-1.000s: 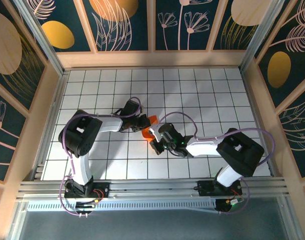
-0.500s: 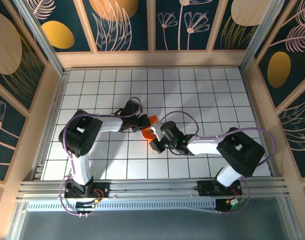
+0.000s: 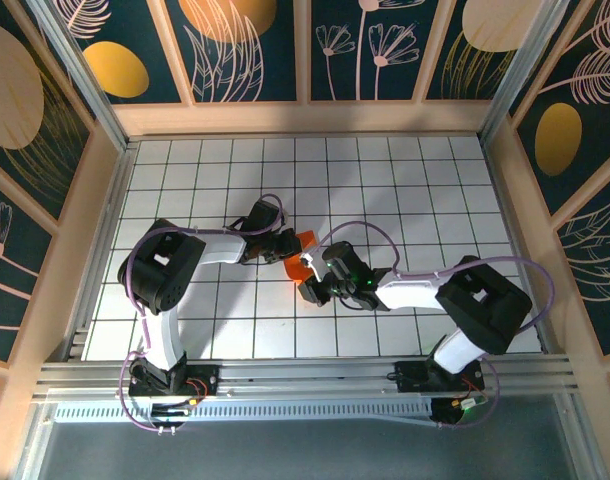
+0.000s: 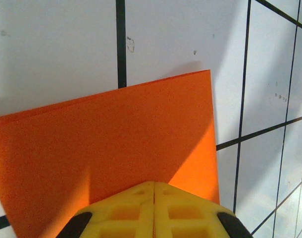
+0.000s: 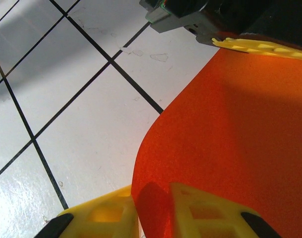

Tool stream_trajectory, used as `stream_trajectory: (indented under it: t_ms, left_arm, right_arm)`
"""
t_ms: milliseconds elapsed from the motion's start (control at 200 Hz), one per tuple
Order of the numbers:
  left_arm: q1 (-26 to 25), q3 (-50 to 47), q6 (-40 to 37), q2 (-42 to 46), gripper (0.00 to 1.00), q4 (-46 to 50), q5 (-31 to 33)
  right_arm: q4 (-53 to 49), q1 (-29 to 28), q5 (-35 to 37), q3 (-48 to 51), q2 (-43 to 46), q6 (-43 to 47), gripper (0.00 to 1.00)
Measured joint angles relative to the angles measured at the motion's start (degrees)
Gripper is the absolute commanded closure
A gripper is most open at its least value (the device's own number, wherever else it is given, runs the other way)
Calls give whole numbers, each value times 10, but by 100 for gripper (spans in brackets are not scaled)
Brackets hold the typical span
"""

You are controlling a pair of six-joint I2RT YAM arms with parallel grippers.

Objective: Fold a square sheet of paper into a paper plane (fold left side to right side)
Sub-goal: Third fold the triangle at the center of the table.

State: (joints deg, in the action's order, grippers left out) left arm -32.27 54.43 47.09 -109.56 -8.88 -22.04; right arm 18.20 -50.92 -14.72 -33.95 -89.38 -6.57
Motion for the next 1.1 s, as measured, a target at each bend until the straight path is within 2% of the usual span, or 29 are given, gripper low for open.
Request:
stream_trajectory:
  t_ms: [80, 195, 410, 1101]
  left_arm:
    - [0, 0, 0, 0, 93, 0, 0]
    - [0, 0, 0, 0, 93, 0, 0]
    - [0, 0, -2, 0, 93, 0, 0]
    - [-5, 9, -14, -7, 95, 1, 3]
  right_arm:
    - [0, 1, -2, 0, 0, 0, 78]
    - [0, 5, -5, 0, 0, -2, 84]
    - [6, 19, -24, 2, 0, -12, 100]
    - [23, 96, -64, 7, -26, -57, 100]
